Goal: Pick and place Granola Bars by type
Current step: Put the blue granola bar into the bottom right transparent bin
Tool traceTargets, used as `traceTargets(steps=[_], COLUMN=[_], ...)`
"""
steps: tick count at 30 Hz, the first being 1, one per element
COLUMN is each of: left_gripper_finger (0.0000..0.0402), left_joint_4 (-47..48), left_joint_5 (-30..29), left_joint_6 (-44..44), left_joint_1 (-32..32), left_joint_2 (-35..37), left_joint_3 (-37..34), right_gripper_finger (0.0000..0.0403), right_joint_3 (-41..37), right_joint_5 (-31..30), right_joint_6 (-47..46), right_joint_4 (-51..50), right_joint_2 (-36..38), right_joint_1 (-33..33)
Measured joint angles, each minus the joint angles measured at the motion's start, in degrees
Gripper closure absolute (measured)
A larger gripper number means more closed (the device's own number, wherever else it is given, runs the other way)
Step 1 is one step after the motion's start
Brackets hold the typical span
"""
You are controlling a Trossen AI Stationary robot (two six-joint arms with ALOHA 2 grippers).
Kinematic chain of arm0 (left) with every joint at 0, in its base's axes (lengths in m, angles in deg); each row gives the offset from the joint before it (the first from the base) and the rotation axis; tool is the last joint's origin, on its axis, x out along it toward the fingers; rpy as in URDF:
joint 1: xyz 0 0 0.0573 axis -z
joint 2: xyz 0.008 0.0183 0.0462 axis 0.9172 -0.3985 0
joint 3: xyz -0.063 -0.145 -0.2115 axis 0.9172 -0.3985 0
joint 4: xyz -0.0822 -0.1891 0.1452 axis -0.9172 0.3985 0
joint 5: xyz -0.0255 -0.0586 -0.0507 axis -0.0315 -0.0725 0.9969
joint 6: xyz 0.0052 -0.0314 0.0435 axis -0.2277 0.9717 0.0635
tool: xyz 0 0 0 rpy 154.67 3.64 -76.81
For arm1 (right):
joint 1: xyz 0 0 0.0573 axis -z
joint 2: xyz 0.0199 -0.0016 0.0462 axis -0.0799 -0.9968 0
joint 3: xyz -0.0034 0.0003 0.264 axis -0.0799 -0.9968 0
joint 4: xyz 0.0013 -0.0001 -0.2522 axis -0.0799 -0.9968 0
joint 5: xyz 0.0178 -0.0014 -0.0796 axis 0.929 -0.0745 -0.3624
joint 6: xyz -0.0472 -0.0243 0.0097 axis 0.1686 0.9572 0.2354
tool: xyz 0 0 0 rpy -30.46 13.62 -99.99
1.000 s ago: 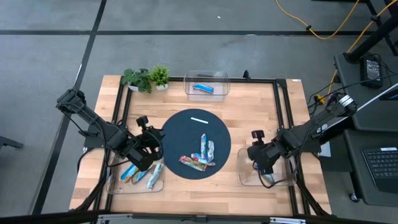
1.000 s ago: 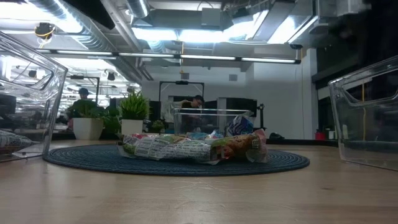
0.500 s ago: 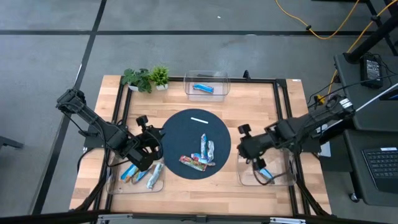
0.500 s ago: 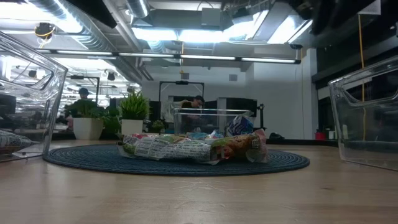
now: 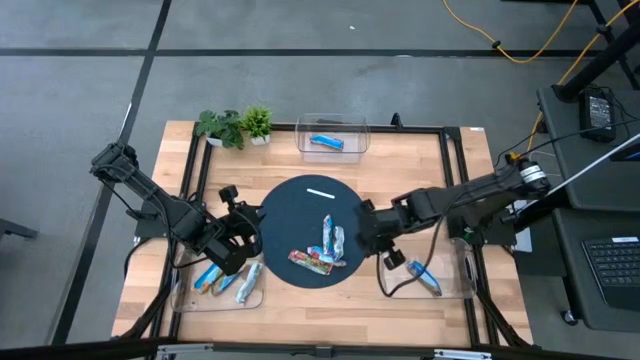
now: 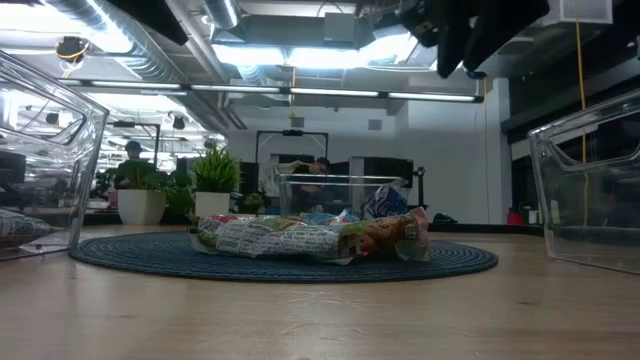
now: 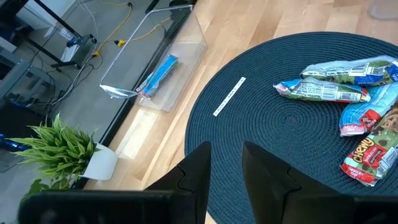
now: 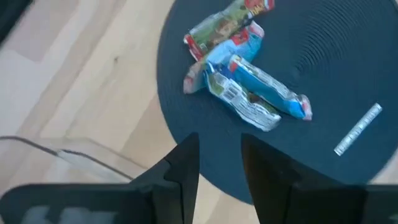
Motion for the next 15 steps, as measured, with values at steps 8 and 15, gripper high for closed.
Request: traceTargets(steps=[8, 15], left_gripper_finger=[0.0322, 0.0324], left_joint_4=[0.0, 0.2], left_joint_5=[0.1, 0.1], left_joint_6=[0.0, -2.6], left_joint_1=[0.0, 0.0], left_joint_2=[0.0, 0.0], left_joint_3=[0.0, 0.0], right_gripper_finger=[0.0235, 0.0190], right_joint_3=[0.0, 0.0], right_joint_5=[1.9, 1.6], right_joint_6=[0.0, 0.1], right_joint_4=[4.9, 7.0], right_joint_2=[-1.3, -3.2], right_joint_1=[1.1, 1.9])
